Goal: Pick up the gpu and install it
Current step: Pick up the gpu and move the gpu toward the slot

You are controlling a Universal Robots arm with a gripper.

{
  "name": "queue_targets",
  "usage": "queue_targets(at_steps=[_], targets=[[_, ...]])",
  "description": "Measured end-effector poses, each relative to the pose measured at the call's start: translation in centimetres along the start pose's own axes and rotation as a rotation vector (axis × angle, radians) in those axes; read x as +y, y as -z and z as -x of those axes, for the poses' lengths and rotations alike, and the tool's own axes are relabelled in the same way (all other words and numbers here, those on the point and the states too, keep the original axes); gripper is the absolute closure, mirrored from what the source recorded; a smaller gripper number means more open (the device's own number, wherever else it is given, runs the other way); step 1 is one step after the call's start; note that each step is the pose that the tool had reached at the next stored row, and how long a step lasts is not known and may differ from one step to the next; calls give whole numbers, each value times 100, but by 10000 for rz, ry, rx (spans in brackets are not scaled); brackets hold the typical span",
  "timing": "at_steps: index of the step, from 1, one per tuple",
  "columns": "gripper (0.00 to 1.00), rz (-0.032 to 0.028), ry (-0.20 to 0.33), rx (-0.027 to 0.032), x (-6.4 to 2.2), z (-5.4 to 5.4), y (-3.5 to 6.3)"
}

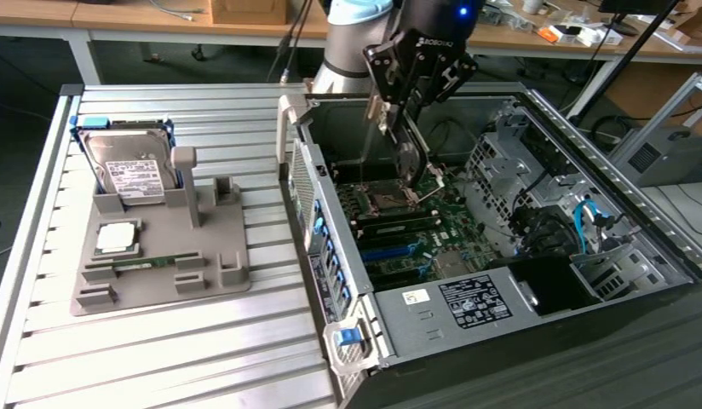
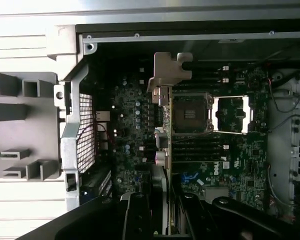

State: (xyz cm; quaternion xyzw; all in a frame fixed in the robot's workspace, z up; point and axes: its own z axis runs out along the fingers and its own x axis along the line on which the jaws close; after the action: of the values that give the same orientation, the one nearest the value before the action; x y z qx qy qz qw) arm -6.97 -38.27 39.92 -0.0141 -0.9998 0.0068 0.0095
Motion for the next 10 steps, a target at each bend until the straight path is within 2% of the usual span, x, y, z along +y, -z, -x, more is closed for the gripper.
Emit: queue_targets(at_steps=[10], targets=[[73, -59, -1, -2, -121, 246, -83]])
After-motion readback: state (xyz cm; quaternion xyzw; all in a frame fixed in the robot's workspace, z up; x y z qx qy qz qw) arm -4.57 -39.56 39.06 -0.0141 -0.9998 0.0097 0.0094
